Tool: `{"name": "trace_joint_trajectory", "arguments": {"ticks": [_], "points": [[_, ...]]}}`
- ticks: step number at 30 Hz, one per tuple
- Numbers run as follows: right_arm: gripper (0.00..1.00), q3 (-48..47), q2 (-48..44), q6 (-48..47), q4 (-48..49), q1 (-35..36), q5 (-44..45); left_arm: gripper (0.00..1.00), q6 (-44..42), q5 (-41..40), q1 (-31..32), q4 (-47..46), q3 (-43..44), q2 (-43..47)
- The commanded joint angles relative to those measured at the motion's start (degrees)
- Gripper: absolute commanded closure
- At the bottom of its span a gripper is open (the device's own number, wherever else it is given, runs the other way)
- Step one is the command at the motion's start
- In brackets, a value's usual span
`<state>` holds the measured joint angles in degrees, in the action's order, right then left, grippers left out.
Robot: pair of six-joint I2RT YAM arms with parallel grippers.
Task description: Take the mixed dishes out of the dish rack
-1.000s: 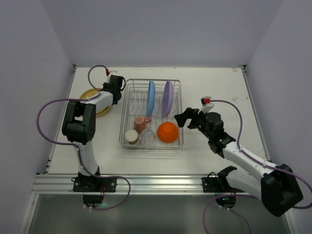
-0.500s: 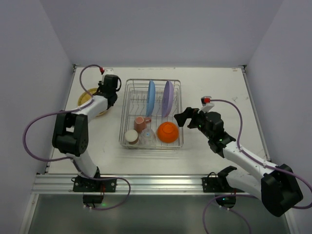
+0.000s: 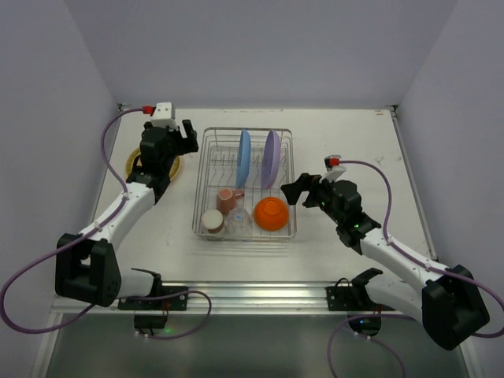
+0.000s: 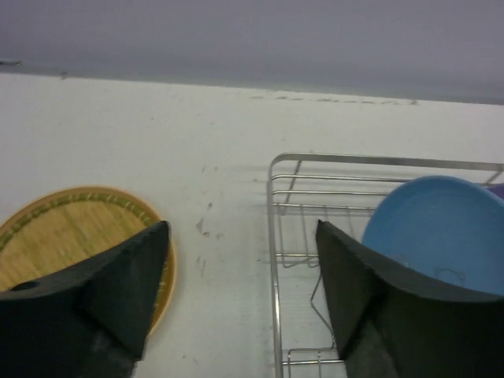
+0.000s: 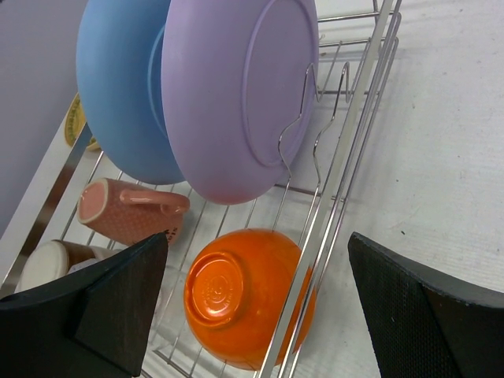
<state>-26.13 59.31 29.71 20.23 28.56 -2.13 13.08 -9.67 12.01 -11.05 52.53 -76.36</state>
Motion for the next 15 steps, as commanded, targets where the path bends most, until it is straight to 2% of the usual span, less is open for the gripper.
{"name": "trace_joint_trajectory", "arguments": {"ticks": [1, 3, 10, 15], "points": [[0.01, -2.2, -0.3, -1.0, 0.9, 0.2, -0.7, 0.12, 1.6, 14.3, -0.2, -6.0, -0.8, 2.6], [0.01, -2.1, -0.4, -1.0, 1.0, 0.3, -0.9, 0.01, 2.0, 18.3, -0.2, -5.8, -0.6, 2.8], [0.01, -2.2, -0.2, -0.9, 1.1, 0.3, -1.3, 0.00, 3.6, 28.5, -0.2, -5.6, -1.6, 3.8], [0.01, -2.2, -0.1, -0.9, 1.2, 0.3, -1.5, 0.00, 6.6, 36.6, -0.1, -10.0, -4.7, 5.1]]}}
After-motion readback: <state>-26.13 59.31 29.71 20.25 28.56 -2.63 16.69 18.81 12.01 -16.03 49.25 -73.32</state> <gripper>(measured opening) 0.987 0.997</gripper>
